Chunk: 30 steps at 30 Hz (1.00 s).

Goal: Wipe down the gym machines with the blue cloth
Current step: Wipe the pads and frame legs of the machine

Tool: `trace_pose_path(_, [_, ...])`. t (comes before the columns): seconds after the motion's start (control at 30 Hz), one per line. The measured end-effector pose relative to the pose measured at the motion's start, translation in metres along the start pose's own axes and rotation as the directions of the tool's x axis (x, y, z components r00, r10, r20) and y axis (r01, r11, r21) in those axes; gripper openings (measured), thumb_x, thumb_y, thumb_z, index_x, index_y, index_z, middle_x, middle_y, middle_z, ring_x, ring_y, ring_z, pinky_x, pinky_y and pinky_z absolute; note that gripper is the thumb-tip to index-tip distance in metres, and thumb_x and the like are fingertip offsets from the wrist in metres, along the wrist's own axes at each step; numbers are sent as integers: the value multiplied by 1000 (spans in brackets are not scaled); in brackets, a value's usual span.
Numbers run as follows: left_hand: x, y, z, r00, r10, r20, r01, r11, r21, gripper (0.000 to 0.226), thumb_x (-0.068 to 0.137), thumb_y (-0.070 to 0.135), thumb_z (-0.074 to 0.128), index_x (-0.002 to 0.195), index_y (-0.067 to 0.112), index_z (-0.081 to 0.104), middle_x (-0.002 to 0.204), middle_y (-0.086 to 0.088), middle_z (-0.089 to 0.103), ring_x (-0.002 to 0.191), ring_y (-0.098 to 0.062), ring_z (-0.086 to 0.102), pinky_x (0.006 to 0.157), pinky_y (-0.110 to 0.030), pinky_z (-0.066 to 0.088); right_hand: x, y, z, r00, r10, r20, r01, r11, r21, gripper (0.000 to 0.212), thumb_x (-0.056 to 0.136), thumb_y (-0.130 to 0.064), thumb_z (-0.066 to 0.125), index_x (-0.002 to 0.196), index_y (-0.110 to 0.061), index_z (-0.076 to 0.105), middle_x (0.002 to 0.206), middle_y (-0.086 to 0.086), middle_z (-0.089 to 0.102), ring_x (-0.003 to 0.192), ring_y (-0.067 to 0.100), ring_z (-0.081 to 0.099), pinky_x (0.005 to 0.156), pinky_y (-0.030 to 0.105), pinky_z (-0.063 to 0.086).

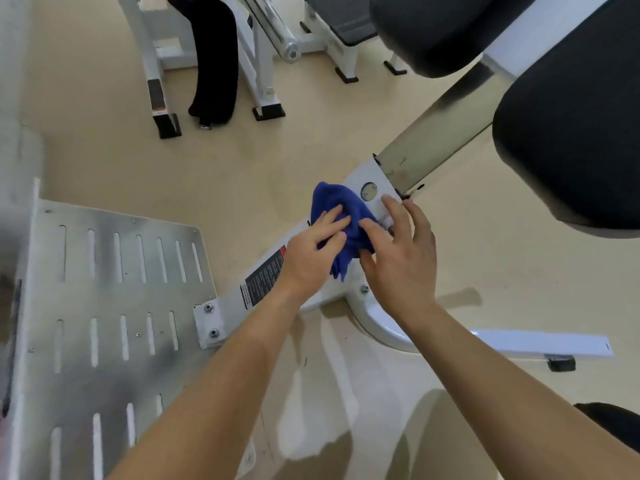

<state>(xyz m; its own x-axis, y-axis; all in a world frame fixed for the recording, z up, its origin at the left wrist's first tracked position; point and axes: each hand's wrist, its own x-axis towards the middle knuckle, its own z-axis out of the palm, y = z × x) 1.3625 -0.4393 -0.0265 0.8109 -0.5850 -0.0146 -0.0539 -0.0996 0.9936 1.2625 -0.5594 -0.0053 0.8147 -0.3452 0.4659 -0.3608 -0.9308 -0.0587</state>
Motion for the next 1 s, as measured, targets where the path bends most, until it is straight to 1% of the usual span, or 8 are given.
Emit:
trace_pose_path(0.13, [0, 5, -6, 997, 33, -62, -23, 987, 161, 33, 94, 7, 54, 119, 20, 71, 125, 14, 66, 114, -2, 59, 102, -31, 47, 0, 2, 3, 996, 34, -87, -32, 999, 31, 9, 83, -12, 63, 85, -19, 69, 131, 6, 61, 122, 33, 44, 78, 42, 43])
trace_pose_path(0.23, [0, 3, -2, 985, 158, -65, -126, 927, 353, 56, 83, 6, 65, 135, 25, 58, 132, 7, 53, 117, -10, 55, 99, -33, 48, -9, 4, 0, 988, 76, -134, -60, 991, 123, 13, 82, -10, 58, 87, -15, 69, 121, 6, 62, 110, 29, 42, 78, 41, 43])
trace_pose_path(0.33, [2, -4, 5, 981, 181, 69, -192, 864, 465, 78, 79, 21, 74, 149, 31, 40, 151, 8, 30, 134, -15, 39, 101, -38, 47, -20, 14, -8, 978, 208, -30, -196, 953, 231, 20, 85, -11, 55, 101, -17, 65, 122, 4, 57, 104, 30, 51, 76, 38, 44])
trace_pose_path(0.5, [-2, 3, 24, 934, 357, 24, -331, 838, 435, 63, 80, 23, 73, 139, 20, 50, 140, 7, 50, 124, -16, 48, 98, -40, 49, -27, 23, -24, 888, 406, 215, -459, 797, 392, 23, 95, -16, 42, 113, -25, 51, 111, -9, 59, 82, 18, 54, 68, 34, 36])
trace_pose_path(0.63, [3, 6, 24, 931, 361, 62, -300, 653, 695, 63, 88, 34, 65, 147, 27, 41, 152, 7, 38, 127, -22, 39, 107, -28, 32, -36, 28, -31, 864, 461, 203, -488, 666, 564, 25, 90, -10, 42, 105, -29, 50, 99, -6, 63, 85, 13, 57, 73, 28, 43])
trace_pose_path(0.73, [5, 7, 26, 963, 270, 21, -217, 724, 655, 51, 92, 24, 61, 142, 27, 48, 145, 4, 45, 128, -20, 43, 109, -33, 36, -40, 42, -30, 891, 406, 202, -431, 622, 654, 38, 82, 3, 45, 96, -30, 59, 99, -6, 63, 88, 0, 56, 73, 8, 37])
trace_pose_path(0.87, [5, 32, 40, 924, 373, -88, -256, 772, 582, 19, 85, 19, 65, 103, 25, 66, 101, 9, 63, 91, -10, 56, 83, -32, 48, -34, 56, -36, 828, 432, 357, -542, 456, 706, 38, 83, -1, 46, 98, -25, 72, 96, -7, 71, 81, 4, 63, 67, 10, 43])
trace_pose_path(1.0, [13, 60, 54, 890, 382, -250, -232, 850, 473, 18, 82, 22, 65, 98, 31, 62, 93, 16, 64, 81, -5, 58, 75, -27, 51, -20, 53, -47, 832, 489, 262, -449, 316, 836, 26, 89, -17, 54, 109, -22, 70, 107, -7, 66, 90, -4, 61, 75, 8, 44])
